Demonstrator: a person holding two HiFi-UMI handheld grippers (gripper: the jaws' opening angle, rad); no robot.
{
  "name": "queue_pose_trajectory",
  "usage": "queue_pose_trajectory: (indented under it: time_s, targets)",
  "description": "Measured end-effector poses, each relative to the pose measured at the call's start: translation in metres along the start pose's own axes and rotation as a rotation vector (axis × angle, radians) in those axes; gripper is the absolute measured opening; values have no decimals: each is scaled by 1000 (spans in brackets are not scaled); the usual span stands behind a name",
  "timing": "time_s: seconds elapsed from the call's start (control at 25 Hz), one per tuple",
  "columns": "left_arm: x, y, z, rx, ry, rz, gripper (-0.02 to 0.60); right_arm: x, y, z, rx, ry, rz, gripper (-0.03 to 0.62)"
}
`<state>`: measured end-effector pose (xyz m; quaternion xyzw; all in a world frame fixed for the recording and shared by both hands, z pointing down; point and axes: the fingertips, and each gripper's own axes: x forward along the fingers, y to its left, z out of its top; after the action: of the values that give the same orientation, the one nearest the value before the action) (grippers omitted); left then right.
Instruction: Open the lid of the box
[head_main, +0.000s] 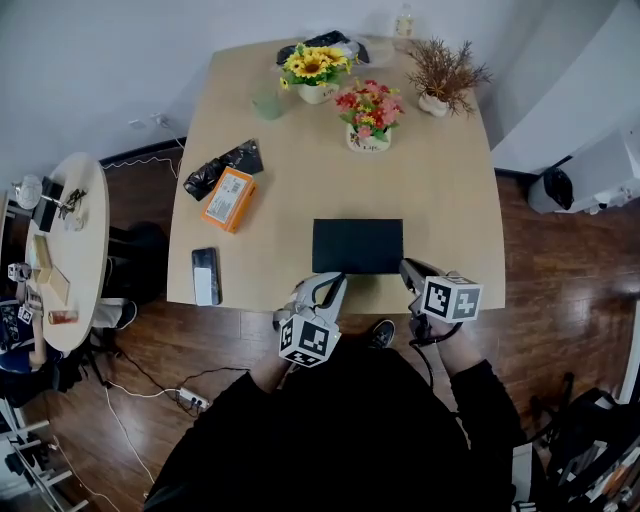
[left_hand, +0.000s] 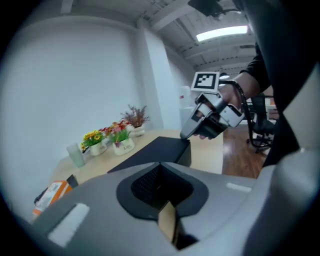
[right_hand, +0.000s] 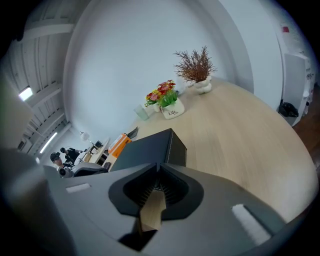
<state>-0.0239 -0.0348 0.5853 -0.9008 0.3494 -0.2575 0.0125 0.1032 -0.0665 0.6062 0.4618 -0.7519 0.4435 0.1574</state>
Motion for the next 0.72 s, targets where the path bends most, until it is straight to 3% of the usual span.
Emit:
queue_pose_trajectory:
  time_s: [0.08, 0.2, 0.28, 0.4, 0.48, 0.6, 0.72]
  targets:
    - [1, -4, 15, -27, -26, -4, 14, 0, 2, 1, -13, 0, 1, 25]
    - [-7, 22, 15, -179, -24, 57, 22, 1, -1, -1, -6, -6, 7, 16]
    - [-12, 44, -3, -295, 13, 83, 89, -2, -1, 4, 21, -41, 38, 0]
    - [-12, 58, -31, -442, 86, 22, 239, -5, -2, 11, 20, -75, 43, 0]
    - [-10, 52, -38, -422, 118, -46, 256, -7, 0, 7, -54, -65, 36, 46]
    - [-2, 38, -49, -306, 181, -99, 256, 1, 9, -11, -243, -10, 51, 207]
    - [4, 38, -52, -278, 193, -56, 255, 11, 10, -26, -436, 1, -3, 224]
